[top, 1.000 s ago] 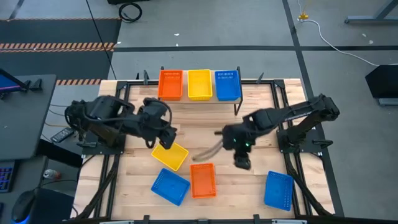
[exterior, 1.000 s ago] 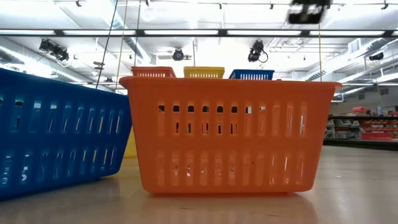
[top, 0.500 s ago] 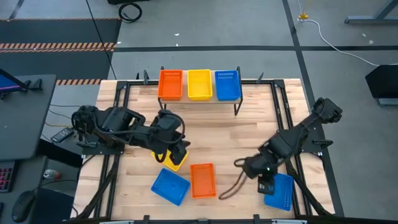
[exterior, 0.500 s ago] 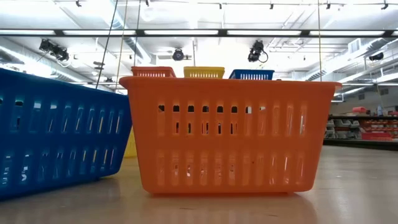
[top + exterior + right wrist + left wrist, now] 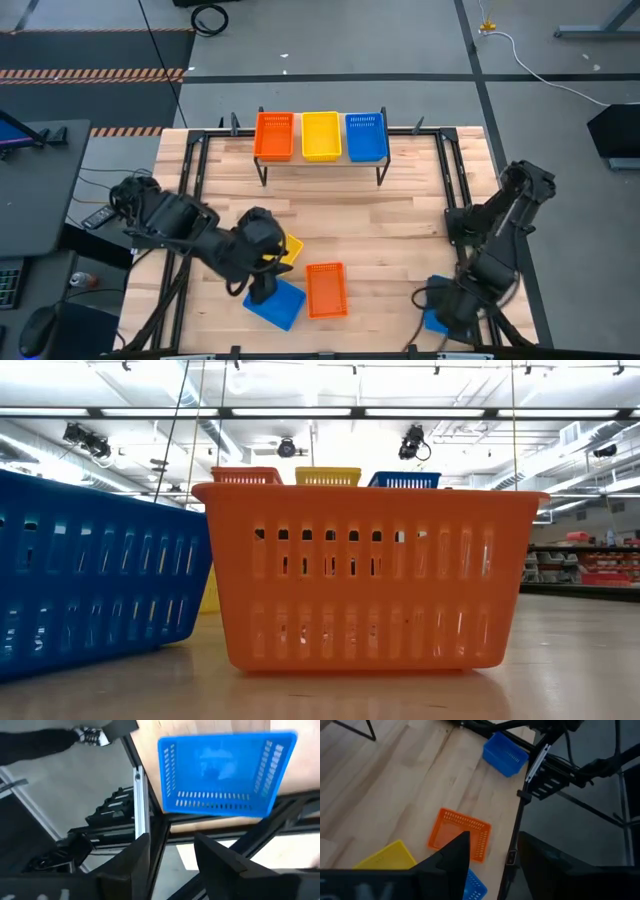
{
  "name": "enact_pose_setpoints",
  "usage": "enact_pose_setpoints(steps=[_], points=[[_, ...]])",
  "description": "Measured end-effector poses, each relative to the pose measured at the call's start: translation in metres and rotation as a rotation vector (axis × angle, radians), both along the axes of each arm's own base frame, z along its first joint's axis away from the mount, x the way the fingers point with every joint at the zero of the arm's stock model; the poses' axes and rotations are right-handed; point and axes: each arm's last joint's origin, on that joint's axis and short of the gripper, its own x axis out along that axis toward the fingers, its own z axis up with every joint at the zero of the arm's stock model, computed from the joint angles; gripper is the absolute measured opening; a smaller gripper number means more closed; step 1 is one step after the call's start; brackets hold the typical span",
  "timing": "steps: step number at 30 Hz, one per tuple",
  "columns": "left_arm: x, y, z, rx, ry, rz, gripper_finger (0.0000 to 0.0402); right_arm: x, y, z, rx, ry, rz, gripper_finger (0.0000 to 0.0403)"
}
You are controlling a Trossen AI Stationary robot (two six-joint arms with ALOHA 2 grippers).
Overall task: Stack baskets on shelf by color
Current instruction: Stack the right blue bin on top of the blue bin on the shelf
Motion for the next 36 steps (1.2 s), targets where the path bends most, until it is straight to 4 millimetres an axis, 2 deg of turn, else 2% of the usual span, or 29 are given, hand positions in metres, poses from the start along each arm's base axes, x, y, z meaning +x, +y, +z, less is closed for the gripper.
enact_pose_setpoints(steps=[7, 15, 23, 29, 36], points=[[-0.005, -0.011, 0.002, -0.046, -0.033, 0.027, 0.0172, -0.016, 0.025, 0.002, -0.006, -0.176, -0.11, 0.0199], [0.001, -0.022, 0.006, -0.025, -0.173, 0.148, 0.0172, -0.025, 0.042, -0.014, -0.089, -0.207, -0.068, 0.0218], [0.011, -0.024, 0.01, -0.194, -0.278, 0.311, 0.0172, -0.032, 0.066, -0.044, -0.187, -0.219, 0.018, 0.0216], [0.022, -0.031, 0.007, -0.285, -0.319, 0.374, 0.0172, -0.028, 0.08, -0.069, -0.245, -0.216, 0.124, 0.0215], [0.032, -0.039, 0.002, -0.308, -0.333, 0.378, 0.0172, -0.023, 0.079, -0.089, -0.219, -0.179, 0.11, 0.0215]])
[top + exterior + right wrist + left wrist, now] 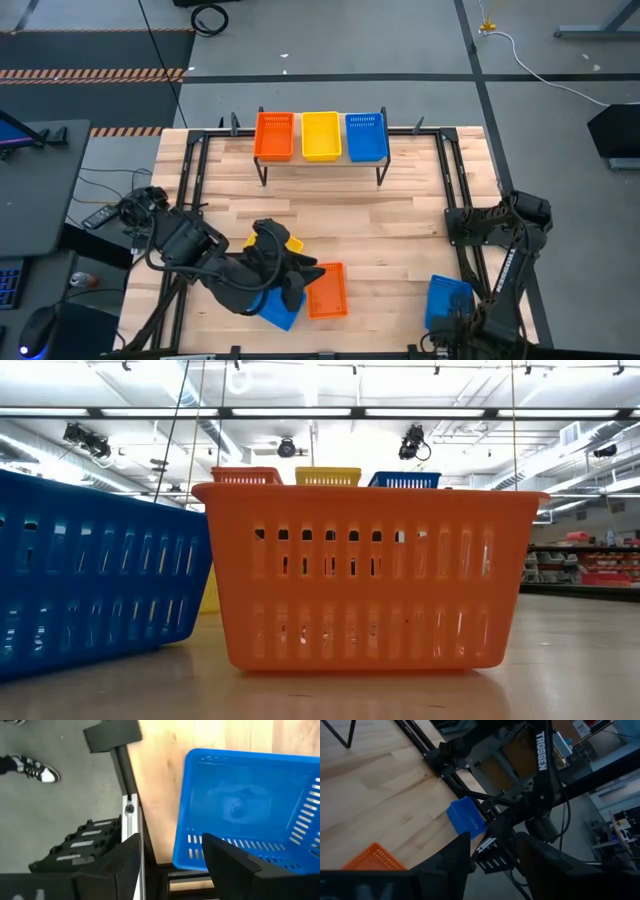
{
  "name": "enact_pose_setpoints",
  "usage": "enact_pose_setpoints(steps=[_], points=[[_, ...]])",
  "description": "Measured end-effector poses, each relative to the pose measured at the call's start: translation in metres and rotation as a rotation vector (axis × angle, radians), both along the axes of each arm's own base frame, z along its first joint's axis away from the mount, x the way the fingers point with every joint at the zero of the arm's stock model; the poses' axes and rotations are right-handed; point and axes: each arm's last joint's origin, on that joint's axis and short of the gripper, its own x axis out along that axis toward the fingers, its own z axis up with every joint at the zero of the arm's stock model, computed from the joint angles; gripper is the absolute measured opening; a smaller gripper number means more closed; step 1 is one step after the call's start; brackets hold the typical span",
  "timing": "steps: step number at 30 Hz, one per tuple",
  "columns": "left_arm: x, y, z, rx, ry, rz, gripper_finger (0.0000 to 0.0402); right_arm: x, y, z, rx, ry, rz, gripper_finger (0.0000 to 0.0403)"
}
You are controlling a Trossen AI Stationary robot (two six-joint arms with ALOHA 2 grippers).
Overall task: Stack baskets on shelf by color
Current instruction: Stack the right blue bin on top of the blue bin on the shelf
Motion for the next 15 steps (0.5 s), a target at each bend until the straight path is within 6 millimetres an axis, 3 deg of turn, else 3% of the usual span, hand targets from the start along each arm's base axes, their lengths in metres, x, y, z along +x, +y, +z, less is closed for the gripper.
enact_pose_setpoints(steps=[15], points=[[-0.003, -0.005, -0.001, 0.046, 0.008, -0.035, 0.0172, -0.009, -0.014, -0.015, 0.134, 0.039, -0.059, 0.0215]])
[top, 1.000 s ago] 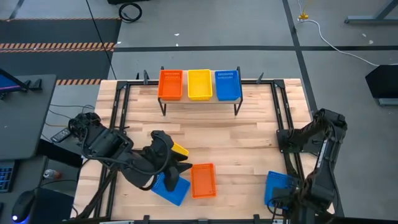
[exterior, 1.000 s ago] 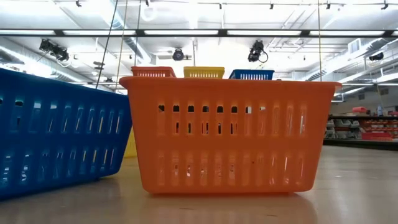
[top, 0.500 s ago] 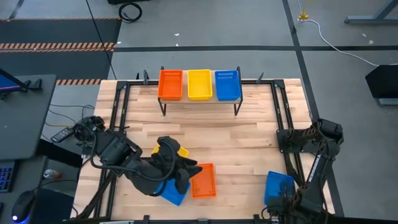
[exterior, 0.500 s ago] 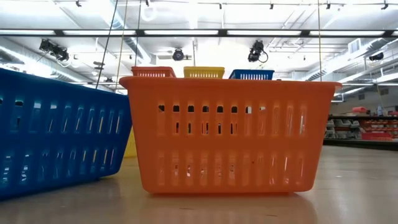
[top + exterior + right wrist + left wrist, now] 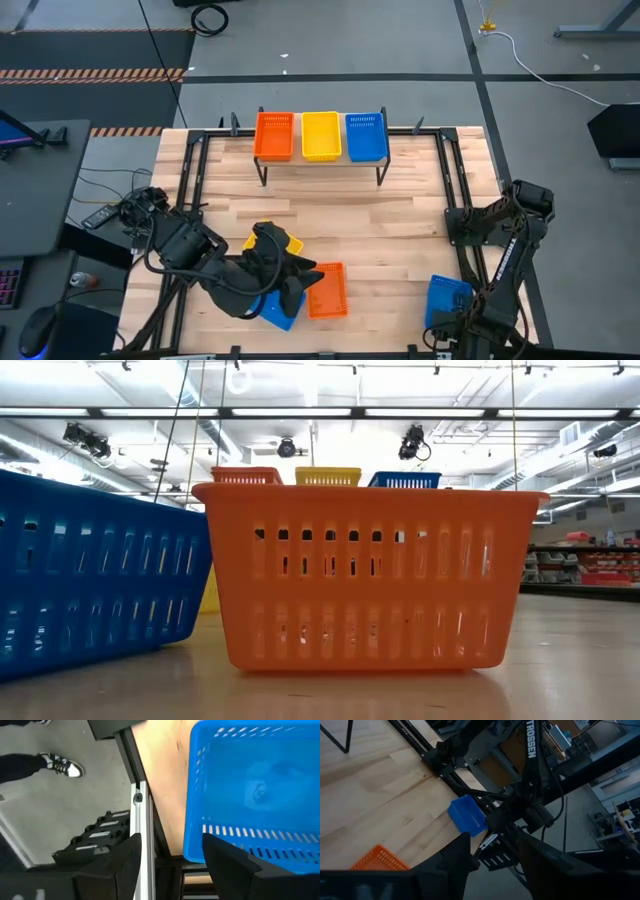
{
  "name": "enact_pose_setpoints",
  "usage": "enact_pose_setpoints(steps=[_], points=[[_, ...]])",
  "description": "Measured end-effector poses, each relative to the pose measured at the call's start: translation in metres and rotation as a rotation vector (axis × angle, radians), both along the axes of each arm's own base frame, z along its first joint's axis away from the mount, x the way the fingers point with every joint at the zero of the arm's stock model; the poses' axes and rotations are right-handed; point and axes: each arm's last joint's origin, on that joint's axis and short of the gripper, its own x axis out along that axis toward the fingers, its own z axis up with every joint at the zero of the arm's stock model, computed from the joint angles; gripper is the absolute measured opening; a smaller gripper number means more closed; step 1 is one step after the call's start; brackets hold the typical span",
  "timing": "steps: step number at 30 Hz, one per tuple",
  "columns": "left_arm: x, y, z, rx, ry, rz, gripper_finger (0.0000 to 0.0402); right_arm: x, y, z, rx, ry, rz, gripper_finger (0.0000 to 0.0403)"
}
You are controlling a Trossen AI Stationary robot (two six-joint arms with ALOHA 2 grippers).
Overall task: Stack baskets on shelf by color
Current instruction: Stack the right blue bin on top of the blue bin on the shelf
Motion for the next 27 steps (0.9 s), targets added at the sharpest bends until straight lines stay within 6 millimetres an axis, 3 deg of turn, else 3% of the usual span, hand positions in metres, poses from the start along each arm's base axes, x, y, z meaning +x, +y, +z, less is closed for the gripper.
enact_pose_setpoints(steps=[9, 14, 22, 27], points=[[0.0, 0.0, 0.0, 0.023, 0.004, -0.01, 0.0172, 0.0, -0.003, -0.021, 0.052, 0.026, -0.046, 0.0212], [0.0, 0.0, 0.0, 0.036, 0.005, -0.016, 0.0172, 0.003, -0.008, -0.028, 0.045, 0.038, -0.062, 0.019], [0.006, -0.004, -0.007, 0.054, 0.018, -0.008, 0.0172, 0.006, -0.01, -0.038, 0.092, 0.039, -0.07, 0.0106], [0.012, -0.008, -0.014, 0.067, 0.035, -0.005, 0.0172, 0.011, -0.013, -0.04, 0.111, 0.071, -0.059, 0.0029]])
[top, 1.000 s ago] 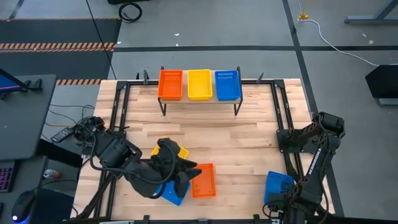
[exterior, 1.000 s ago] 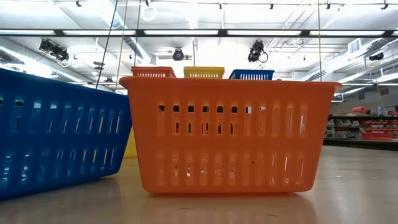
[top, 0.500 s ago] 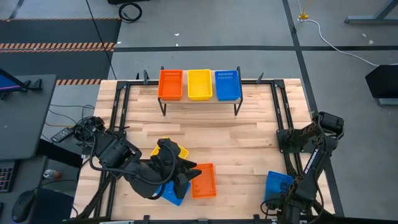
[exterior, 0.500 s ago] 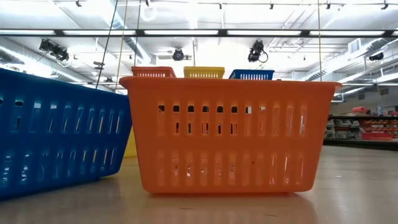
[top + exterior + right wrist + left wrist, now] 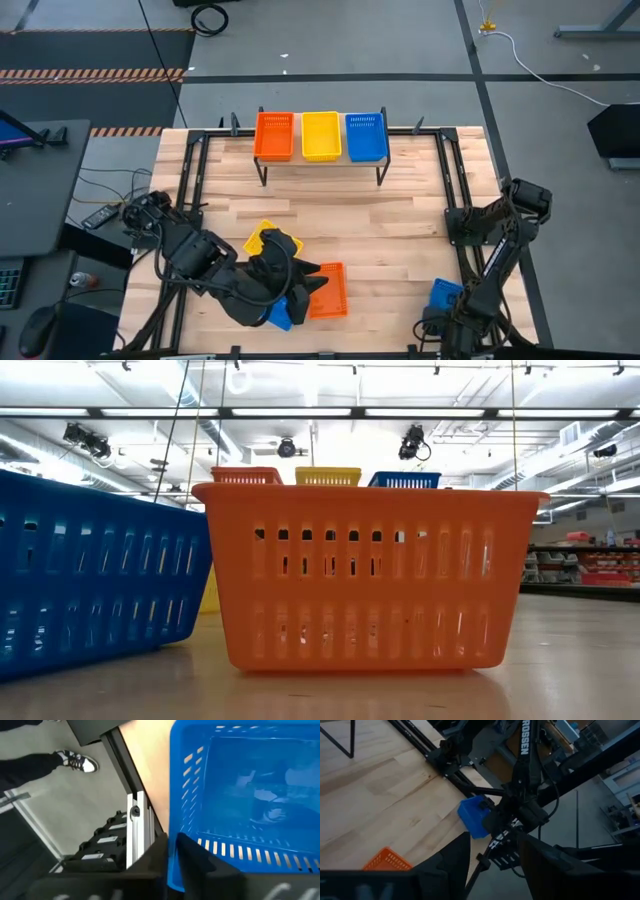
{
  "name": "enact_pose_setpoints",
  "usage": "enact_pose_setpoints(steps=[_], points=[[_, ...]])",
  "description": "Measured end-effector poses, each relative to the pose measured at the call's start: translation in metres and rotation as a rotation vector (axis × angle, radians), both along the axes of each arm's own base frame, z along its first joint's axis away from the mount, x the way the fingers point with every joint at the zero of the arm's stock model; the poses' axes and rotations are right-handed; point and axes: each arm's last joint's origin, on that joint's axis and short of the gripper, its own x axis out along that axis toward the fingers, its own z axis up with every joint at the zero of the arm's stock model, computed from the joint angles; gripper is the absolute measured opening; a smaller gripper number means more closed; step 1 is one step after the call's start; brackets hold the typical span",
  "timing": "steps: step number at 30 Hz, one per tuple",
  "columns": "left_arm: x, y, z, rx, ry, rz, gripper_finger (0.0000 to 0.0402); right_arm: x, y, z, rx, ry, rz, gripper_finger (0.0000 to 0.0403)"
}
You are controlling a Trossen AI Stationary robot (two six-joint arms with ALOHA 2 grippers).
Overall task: Stack baskets on shelf by color
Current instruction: Stack the right blue bin on top of the blue bin on the shelf
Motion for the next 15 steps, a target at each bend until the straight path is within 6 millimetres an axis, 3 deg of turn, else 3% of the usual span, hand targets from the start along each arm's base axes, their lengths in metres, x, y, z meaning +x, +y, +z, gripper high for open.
enact_pose_setpoints(steps=[7, 15], points=[[0.003, 0.001, -0.003, 0.038, 0.016, -0.008, 0.0172, 0.016, -0.012, 0.006, 0.018, 0.0, 0.024, 0.0016], [0.002, 0.002, -0.002, 0.074, 0.025, -0.04, 0.0172, 0.032, -0.053, 0.042, -0.039, -0.116, -0.079, 0.0015]])
